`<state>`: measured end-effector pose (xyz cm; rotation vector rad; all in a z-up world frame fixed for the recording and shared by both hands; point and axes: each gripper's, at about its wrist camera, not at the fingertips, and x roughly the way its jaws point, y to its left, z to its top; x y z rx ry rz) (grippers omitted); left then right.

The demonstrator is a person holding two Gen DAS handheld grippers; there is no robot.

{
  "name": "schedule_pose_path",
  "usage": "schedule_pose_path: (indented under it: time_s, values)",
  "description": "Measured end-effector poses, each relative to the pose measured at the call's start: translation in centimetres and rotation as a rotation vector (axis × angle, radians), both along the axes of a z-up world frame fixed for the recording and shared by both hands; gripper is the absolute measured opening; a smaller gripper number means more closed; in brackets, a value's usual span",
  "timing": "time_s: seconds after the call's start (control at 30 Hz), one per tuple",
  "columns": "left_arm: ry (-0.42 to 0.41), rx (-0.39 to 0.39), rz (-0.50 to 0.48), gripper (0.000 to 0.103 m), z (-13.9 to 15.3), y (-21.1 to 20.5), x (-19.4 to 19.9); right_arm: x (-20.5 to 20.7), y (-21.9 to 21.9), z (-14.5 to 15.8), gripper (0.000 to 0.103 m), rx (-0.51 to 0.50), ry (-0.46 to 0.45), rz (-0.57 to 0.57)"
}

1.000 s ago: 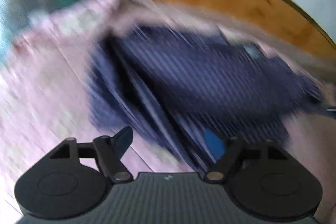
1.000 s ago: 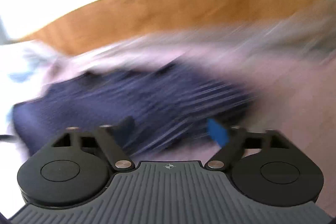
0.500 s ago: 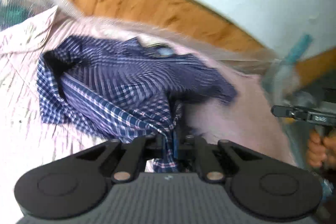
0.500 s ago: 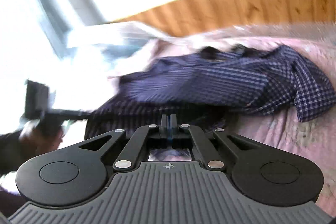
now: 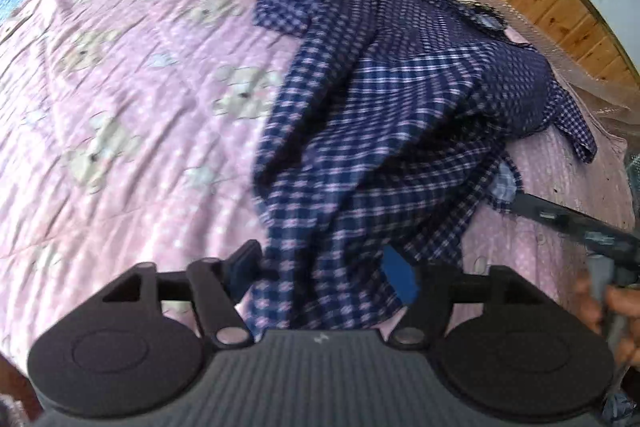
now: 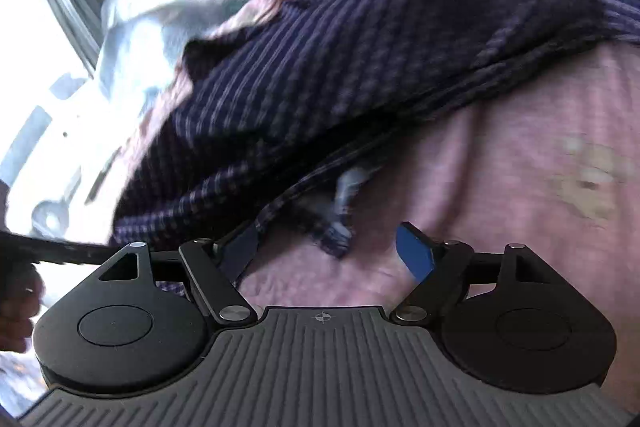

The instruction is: Fold clothes

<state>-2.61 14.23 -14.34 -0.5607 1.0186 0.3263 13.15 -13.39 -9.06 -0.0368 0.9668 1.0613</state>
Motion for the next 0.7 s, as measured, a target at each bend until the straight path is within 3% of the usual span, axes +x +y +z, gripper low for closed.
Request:
schedule_pose_path:
  time_s: [0.07,0.13,0.17,0.2,0.27,0.33,0.43,0.47,0.53,0.57,0.6,0.63,0.7]
  values:
    - [-0.016,0.023,-0.045,0.068,-0.5,-0.7,0.9,-1.0,1.7,-1.0,0.081,-0.034,-0.093,-0.025]
    - [-0.037,0.022,-0.125,0.020,-0.1,-2.4,0.7,-1.5,2.9,-1.3,0.072,-0.043,-0.164,-0.037]
    - [-0.050,0.008,-0.166,0.005,0.4,-2.7,1.2,-1.5,3.2,-0.8,0.039,-0.052,-0.162,-0.045]
    - [-0.089,-0.004,-0.199,0.004,1.5,-2.5,1.2,-1.6,3.5,-0.3,0.000,-0.061,-0.160,-0.053]
    - [-0.232,-0.041,-0.264,0.004,5.1,-1.8,0.4,-2.1,2.7,2.1,0.000,-0.033,-0.149,-0.089]
    - [-0.290,-0.068,-0.310,0.004,6.3,-1.8,0.1,-3.5,-1.1,6.9,0.000,0.033,-0.187,-0.115]
    - [-0.323,-0.102,-0.368,0.007,6.5,-2.2,-0.1,-6.9,-8.3,12.7,0.000,0.027,-0.245,-0.159]
    - [-0.333,-0.113,-0.387,0.014,6.5,-2.4,-0.1,-8.2,-10.8,14.2,0.000,0.003,-0.266,-0.178]
    - [-0.355,-0.135,-0.425,0.041,6.6,-2.6,-0.3,-9.8,-15.3,13.5,0.000,-0.168,-0.319,-0.274]
    - [-0.365,-0.147,-0.444,0.074,6.7,-2.8,-0.3,-10.3,-17.3,12.5,0.003,-0.267,-0.336,-0.332]
    - [-0.376,-0.158,-0.464,0.087,6.7,-2.9,-0.4,-10.2,-18.7,10.8,0.014,-0.353,-0.319,-0.395]
    - [-0.387,-0.169,-0.483,0.085,6.8,-3.1,-0.4,-9.9,-20.3,8.7,0.025,-0.443,-0.273,-0.458]
    - [-0.392,-0.172,-0.515,0.081,6.6,-3.4,-0.7,-9.9,-22.3,5.9,0.027,-0.545,-0.188,-0.564]
